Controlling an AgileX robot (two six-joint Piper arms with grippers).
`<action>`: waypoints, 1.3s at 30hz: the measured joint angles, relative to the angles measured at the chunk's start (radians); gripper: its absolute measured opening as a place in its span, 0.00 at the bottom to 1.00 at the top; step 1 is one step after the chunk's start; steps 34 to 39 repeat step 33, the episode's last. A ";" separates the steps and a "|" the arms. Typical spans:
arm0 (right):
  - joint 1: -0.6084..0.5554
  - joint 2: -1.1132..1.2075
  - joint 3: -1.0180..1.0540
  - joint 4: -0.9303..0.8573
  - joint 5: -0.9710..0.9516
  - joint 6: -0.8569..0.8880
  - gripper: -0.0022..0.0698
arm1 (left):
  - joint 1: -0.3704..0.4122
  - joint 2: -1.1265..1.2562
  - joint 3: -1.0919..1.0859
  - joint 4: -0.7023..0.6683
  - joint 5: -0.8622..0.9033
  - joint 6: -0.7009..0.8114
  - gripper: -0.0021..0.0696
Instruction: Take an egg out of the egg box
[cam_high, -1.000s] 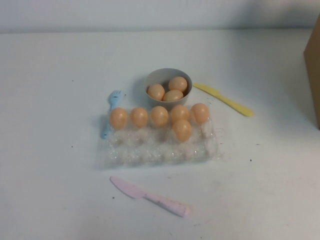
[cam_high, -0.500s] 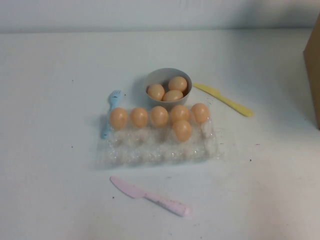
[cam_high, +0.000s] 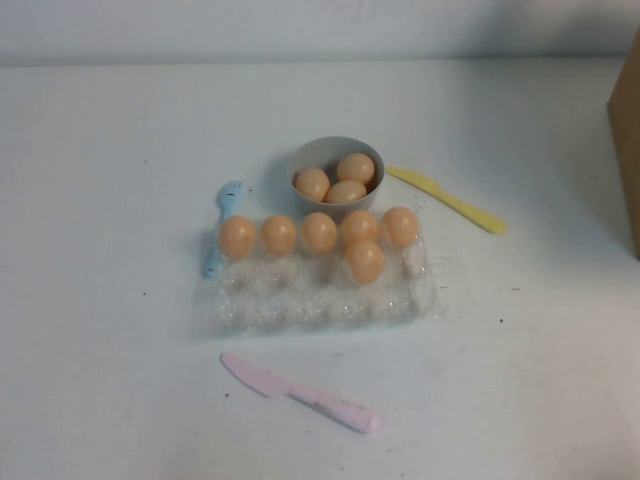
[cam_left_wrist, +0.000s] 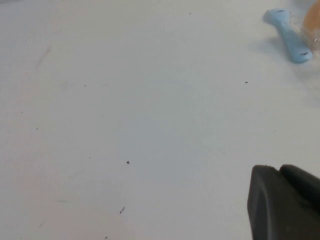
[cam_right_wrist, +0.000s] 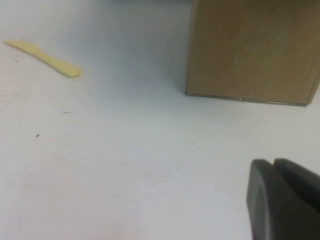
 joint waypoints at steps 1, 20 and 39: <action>0.000 0.000 0.000 0.004 0.015 0.000 0.01 | 0.000 0.000 0.000 0.000 0.000 0.000 0.02; 0.084 0.000 0.000 0.009 0.040 0.005 0.01 | 0.000 0.000 0.000 0.000 0.000 0.000 0.02; 0.084 0.000 0.000 0.013 0.040 0.005 0.01 | 0.000 0.000 0.000 0.000 0.000 0.000 0.02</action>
